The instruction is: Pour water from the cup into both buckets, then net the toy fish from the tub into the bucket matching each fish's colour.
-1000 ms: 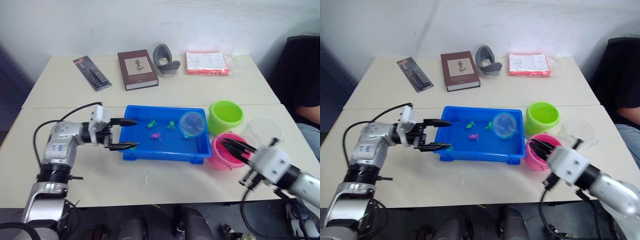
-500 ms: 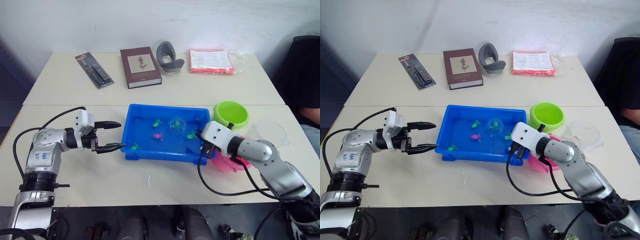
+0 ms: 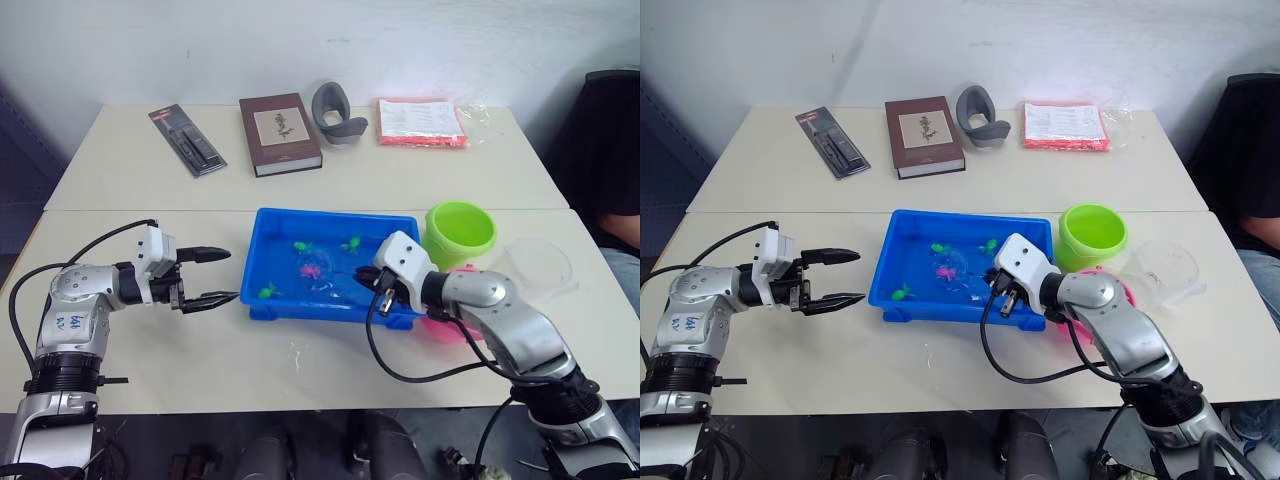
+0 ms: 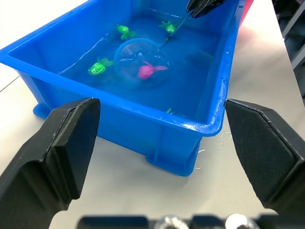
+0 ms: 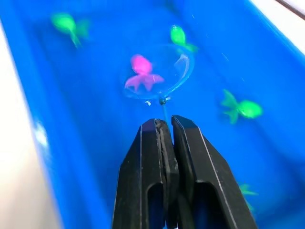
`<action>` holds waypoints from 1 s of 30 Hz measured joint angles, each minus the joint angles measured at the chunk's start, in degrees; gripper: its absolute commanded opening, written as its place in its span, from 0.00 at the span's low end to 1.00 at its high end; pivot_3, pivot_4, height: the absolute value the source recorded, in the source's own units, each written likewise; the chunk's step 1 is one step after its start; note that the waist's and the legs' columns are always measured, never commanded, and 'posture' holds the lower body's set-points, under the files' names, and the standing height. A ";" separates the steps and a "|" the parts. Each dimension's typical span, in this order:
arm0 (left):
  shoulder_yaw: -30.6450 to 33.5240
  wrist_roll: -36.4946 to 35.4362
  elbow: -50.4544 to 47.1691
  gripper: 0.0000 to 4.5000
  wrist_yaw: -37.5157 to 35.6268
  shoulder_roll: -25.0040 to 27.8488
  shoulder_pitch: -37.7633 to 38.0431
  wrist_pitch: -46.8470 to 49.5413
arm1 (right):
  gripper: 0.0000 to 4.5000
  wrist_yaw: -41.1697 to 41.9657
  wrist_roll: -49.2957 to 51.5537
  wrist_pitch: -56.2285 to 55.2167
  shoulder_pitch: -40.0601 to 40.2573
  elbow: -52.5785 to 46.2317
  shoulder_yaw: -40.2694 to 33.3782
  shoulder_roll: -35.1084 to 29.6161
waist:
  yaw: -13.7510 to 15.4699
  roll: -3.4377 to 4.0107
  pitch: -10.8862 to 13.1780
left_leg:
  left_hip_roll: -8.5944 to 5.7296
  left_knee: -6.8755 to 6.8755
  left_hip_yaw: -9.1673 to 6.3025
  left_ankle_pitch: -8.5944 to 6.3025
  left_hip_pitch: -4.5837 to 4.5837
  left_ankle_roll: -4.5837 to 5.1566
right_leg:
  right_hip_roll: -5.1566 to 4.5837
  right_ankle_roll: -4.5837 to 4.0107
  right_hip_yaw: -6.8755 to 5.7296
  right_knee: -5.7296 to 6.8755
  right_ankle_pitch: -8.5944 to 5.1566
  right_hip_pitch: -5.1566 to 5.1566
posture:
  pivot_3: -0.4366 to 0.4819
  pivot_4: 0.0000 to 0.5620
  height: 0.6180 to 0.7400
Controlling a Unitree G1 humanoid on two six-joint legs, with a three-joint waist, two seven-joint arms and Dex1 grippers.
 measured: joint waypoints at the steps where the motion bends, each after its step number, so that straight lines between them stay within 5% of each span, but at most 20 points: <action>1: 0.00 0.00 0.00 0.99 -0.09 0.00 0.00 -0.10 | 0.00 0.11 0.84 0.84 0.19 -0.59 -0.79 0.01 | 0.01 0.00 0.00 | 0.00 0.00 0.00 0.00 -0.01 0.00 | 0.00 0.00 0.00 0.00 0.00 0.00 | 0.48 0.27 1.00; 12: -1.46 -0.91 -0.57 0.99 -1.94 -3.18 -3.60 0.43 | 0.00 -0.37 18.48 11.37 11.88 -16.24 -23.15 -2.17 | 0.20 -0.02 -0.01 | -0.08 0.09 0.05 0.00 -0.26 0.01 | 0.09 0.13 -0.01 -0.01 0.07 -0.23 | 0.48 0.27 1.00; 17: -5.06 -1.41 -4.75 0.99 -2.54 -7.36 -3.93 3.09 | 0.00 -0.79 23.74 11.03 23.15 -24.84 -37.64 -4.13 | 0.51 -0.02 -0.01 | -0.05 0.09 0.05 0.00 -0.26 0.00 | 0.24 0.14 0.07 -0.02 0.08 -0.23 | 0.48 0.27 1.00; 25: -10.66 -2.39 -10.41 0.99 -1.98 -14.93 -5.84 7.59 | 0.00 0.36 25.97 0.42 45.93 -30.20 -58.66 1.34 | 1.55 -0.01 -0.04 | -0.08 0.12 0.20 0.00 -0.13 0.00 | 0.32 0.17 0.32 0.04 0.10 -0.19 | 0.48 0.27 1.00; 30: -14.28 -2.53 -12.89 0.99 -1.35 -18.67 -6.81 10.33 | 0.00 3.27 19.44 -11.24 59.02 -30.11 -61.88 6.75 | 1.49 -0.01 -0.04 | -0.02 -0.13 0.27 -0.01 0.55 -0.01 | 0.43 0.16 0.40 -0.15 0.09 0.44 | 0.48 0.27 1.00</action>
